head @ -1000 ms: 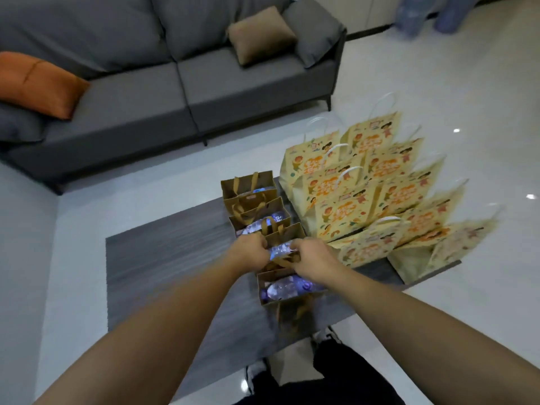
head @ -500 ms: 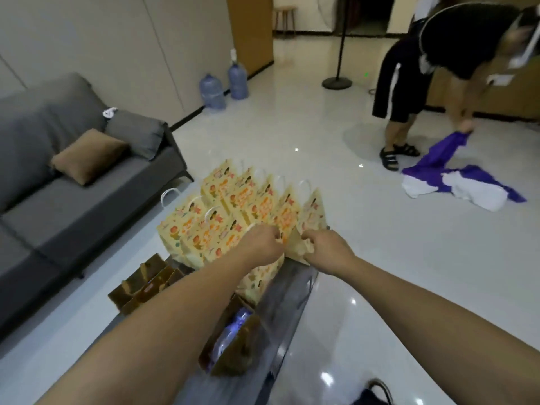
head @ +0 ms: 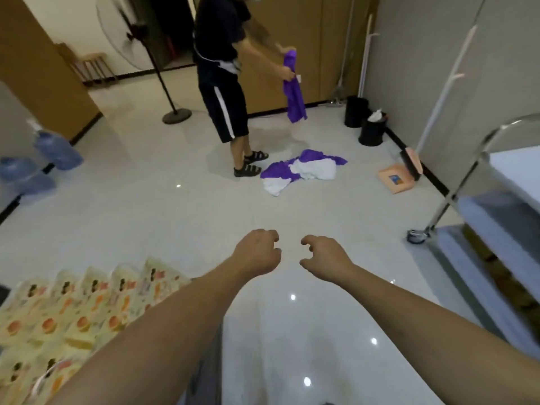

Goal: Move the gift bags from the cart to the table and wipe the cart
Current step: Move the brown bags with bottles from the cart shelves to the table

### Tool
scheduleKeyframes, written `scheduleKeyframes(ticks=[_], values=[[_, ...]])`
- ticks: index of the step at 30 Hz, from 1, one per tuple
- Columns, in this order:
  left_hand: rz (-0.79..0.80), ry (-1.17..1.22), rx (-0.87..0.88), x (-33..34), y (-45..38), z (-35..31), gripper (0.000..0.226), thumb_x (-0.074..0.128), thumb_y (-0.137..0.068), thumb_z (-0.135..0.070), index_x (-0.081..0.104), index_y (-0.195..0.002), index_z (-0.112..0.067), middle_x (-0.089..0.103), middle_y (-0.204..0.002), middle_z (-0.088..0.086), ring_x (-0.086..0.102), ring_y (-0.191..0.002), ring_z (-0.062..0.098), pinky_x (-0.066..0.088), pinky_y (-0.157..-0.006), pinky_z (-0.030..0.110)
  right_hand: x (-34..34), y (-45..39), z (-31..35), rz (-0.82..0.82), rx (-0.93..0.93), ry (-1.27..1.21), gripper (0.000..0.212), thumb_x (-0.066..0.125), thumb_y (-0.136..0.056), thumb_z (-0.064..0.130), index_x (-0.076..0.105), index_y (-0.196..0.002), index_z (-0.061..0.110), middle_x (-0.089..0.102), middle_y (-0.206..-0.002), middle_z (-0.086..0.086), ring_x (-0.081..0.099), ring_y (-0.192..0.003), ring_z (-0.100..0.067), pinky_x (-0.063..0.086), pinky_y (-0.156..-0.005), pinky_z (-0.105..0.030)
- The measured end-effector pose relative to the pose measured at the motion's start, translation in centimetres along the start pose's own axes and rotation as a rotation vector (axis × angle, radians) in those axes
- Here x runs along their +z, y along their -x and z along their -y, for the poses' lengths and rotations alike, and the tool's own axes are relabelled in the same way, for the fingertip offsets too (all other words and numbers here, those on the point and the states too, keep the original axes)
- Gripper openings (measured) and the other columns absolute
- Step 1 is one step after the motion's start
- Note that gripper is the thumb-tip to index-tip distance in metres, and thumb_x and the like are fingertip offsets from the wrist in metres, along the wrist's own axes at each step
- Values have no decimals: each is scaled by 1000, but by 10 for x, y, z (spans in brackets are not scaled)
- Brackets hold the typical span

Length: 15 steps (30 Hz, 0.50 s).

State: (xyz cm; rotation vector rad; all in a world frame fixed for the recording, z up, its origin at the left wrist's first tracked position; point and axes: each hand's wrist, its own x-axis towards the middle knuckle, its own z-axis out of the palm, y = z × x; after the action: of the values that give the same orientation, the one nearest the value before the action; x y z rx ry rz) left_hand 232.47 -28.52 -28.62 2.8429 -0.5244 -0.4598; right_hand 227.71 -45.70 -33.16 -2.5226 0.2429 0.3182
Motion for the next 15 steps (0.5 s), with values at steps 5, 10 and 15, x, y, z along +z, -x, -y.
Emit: scheduleKeyframes(ticks=[5,10,15], values=[[117,-47,172,21,-72,-94,45,52,-100,-30,51,-143,-16,55,-141,9,51,-128,26,43,-103,34,-50,-9,-95,-78,218,-96,57,67,-90,28,49,-144,21,61,-130,-5,59,-116,-24,51,-93,-34],[241,-108,346,46,-133,-168,47,53,-99,-26,50,-145,-17,53,-144,8,51,-129,26,45,-105,36,-73,-12,-170,-157,449,-187,56,68,-91,31,50,-143,21,63,-124,-5,60,-113,-23,51,-89,-31],[327,-137,555,61,-206,-236,47,52,-99,-28,49,-145,-18,50,-146,9,49,-131,27,44,-104,35,-99,-29,-225,-257,651,-207,56,68,-91,32,49,-143,23,62,-129,-4,59,-115,-22,50,-86,-29]])
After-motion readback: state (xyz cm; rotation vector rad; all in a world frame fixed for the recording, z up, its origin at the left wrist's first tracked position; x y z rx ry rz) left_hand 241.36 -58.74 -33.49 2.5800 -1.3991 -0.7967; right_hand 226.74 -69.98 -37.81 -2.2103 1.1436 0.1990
